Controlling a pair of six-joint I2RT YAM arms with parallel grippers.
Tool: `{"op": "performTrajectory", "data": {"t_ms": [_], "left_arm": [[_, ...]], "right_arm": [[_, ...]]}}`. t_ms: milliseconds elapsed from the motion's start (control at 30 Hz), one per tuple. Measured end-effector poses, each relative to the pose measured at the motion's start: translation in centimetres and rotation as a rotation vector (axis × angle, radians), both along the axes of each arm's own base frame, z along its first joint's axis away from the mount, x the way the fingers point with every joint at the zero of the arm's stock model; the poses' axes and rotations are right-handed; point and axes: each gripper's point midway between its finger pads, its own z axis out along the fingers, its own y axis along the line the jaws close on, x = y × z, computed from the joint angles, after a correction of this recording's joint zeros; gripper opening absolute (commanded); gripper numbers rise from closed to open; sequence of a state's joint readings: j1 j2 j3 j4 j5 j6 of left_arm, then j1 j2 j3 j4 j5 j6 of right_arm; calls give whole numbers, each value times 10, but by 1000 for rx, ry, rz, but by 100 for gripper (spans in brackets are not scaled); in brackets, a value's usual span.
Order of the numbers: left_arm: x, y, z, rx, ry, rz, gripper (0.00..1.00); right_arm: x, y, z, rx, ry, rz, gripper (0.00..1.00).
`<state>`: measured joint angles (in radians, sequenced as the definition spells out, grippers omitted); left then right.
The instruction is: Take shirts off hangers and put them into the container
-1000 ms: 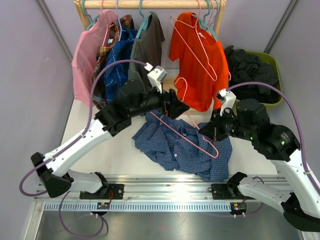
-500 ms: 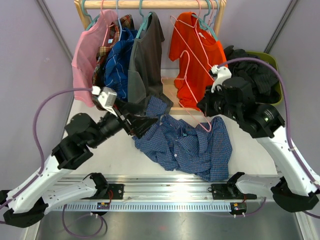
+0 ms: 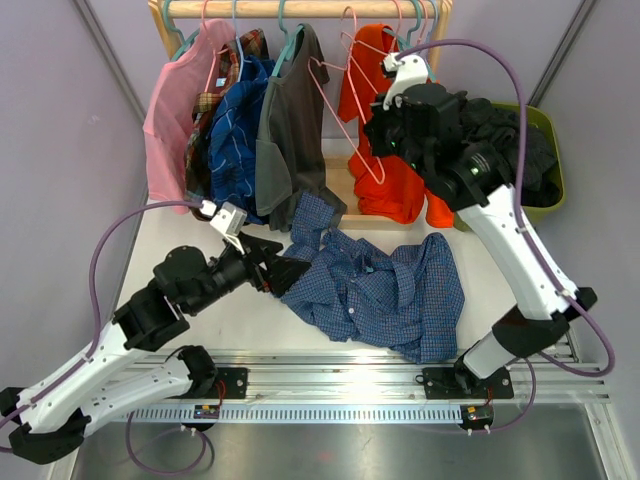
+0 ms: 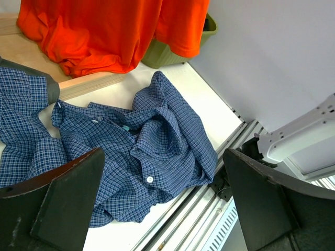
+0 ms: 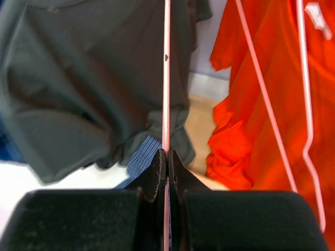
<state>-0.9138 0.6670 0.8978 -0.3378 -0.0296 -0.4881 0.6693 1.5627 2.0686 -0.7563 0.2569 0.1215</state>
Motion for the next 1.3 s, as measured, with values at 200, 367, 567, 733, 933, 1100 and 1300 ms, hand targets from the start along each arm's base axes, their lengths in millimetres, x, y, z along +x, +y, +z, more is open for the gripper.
{"op": "performTrajectory", "data": {"t_ms": [200,367,567,733,933,1100,1300], "left_arm": [[-3,2,-18,-2,35,5,99],[-3,3,-29,2,61,11,99],[-3,3,-29,-5,68,16,99],[-3,3,-29,-5,70,17,99],[-3,3,-29,-7,72,19,99],[-2,3,-29,-7,72,21,99],[-1,3,-31,-3,74,25,99]], "right_arm": [[37,10,-2,-45,-47,-63,0],[48,8,6,-40,-90,-104,0],[56,-5,17,-28,-122,-161,0],[65,-16,15,-28,-117,-200,0],[67,-18,7,-28,-93,-208,0],[57,-13,-2,-9,-42,-168,74],[-16,-16,5,-38,-39,-83,99]]}}
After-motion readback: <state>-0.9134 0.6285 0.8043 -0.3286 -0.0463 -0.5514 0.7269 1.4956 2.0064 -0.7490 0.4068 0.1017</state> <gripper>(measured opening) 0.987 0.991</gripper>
